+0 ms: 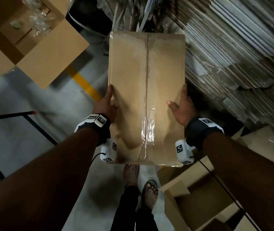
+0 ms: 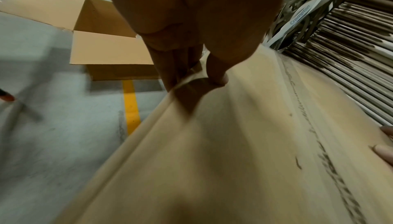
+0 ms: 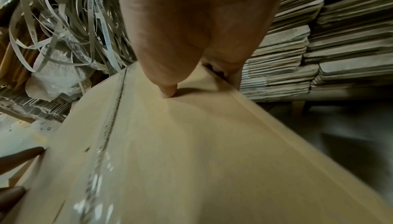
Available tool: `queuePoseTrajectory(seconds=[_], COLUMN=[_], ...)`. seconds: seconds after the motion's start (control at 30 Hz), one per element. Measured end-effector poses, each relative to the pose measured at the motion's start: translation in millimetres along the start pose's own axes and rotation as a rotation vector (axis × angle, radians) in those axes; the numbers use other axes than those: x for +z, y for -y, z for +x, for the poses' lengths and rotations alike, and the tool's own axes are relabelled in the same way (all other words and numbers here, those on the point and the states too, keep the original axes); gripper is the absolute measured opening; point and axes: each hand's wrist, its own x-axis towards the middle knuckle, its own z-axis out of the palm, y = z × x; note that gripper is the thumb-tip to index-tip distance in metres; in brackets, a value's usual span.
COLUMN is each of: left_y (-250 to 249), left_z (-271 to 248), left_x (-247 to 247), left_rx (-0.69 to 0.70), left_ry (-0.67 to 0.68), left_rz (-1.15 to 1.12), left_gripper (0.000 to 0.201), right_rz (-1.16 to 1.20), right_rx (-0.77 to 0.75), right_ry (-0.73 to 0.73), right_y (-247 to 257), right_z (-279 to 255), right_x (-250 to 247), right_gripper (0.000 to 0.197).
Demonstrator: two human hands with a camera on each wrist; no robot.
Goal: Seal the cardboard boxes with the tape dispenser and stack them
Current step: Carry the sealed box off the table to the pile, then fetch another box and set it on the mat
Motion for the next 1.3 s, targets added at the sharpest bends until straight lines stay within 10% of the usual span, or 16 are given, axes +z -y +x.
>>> queuePoseTrajectory(seconds=[0.43,0.83,1.3], left_y=[-6,29,298], left_z=[-147,-371,-573], left_x=[-40,-136,-236], left_rx=[-0.027,0.040,-0.193], left_ry=[-0.045,-0.345,-0.702], left_rz=[-0.132,-0.438,-0.572], left_gripper=[0.075,0.045,0.042], right_rz=[0.042,-0.012,-0.233], right_rx=[0.040,-0.306,-0.854], right_ry=[0.125,0.267,0.448], right_y=[31,181,381], right_z=[-134,-332,-567], right_x=[-41,-73,91], right_gripper=[0.062,0.051,0.037])
